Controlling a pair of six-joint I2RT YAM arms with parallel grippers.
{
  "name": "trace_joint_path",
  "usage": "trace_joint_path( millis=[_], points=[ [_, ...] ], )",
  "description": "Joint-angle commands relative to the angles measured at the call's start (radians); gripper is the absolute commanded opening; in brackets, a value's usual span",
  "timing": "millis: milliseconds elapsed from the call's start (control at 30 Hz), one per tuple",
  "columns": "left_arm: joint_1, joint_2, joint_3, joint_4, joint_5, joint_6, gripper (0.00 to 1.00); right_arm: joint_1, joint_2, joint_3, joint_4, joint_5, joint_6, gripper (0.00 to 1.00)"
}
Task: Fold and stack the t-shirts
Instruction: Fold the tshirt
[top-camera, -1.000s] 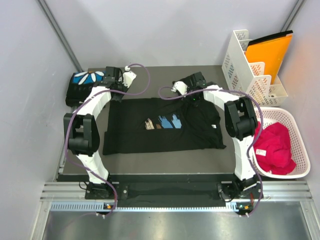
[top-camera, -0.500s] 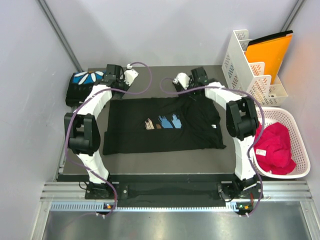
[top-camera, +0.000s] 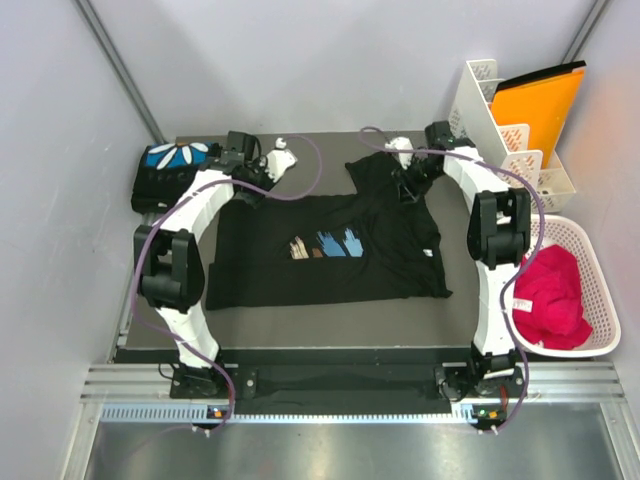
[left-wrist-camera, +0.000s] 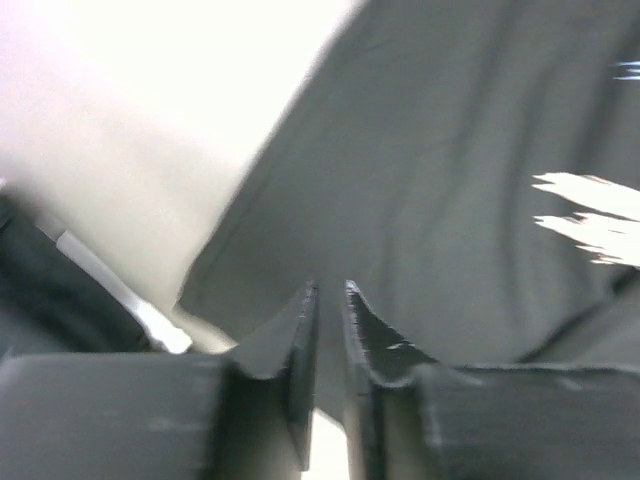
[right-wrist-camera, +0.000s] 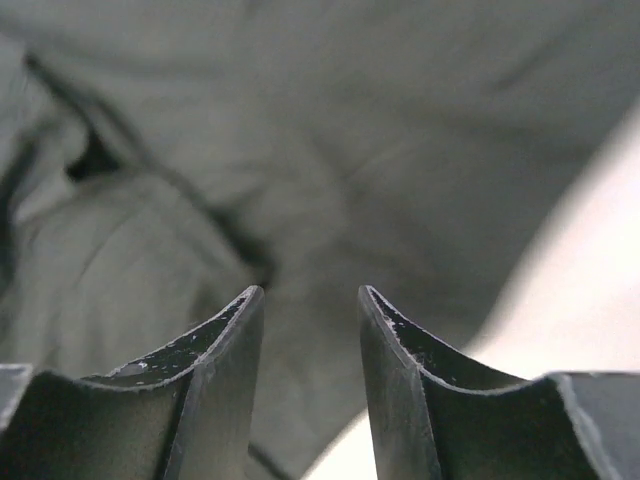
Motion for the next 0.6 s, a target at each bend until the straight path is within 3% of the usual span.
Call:
trace_joint_path(
  millis=[0, 67, 100, 167, 333, 433, 567],
  points=[
    [-0.056, -0.041, 0.033, -0.077, 0.208, 0.095, 0.34, -0.009, 0.01, -0.02, -0.149, -0.16, -0.08, 0.44],
    [-0.074, -0.021, 0.058, -0.078, 0.299, 0.097, 0.45, -0.011, 0.016, -0.021, -0.171, -0.184, -0.087, 0.44],
    [-0.081, -0.013, 0.065, -0.068, 0.329, 0.08, 0.58, -0.014, 0.019, -0.02, -0.177, -0.189, -0.086, 0.44],
    [-0.093, 0.024, 0.102, -0.023, 0.389, -0.016, 0.63, -0.017, 0.027, -0.014, -0.197, -0.206, -0.089, 0.43],
    [-0.102, 0.155, 0.179, 0.104, 0.622, -0.344, 0.64, -0.031, 0.022, -0.028, -0.195, -0.229, -0.083, 0.43],
    [-0.117, 0.237, 0.219, 0.182, 0.67, -0.44, 0.62, -0.035, 0.027, -0.028, -0.189, -0.227, -0.069, 0.42],
    [-0.163, 0.309, 0.262, 0.242, 0.664, -0.457, 0.6, -0.054, 0.013, -0.051, -0.14, -0.195, -0.04, 0.41]
  ],
)
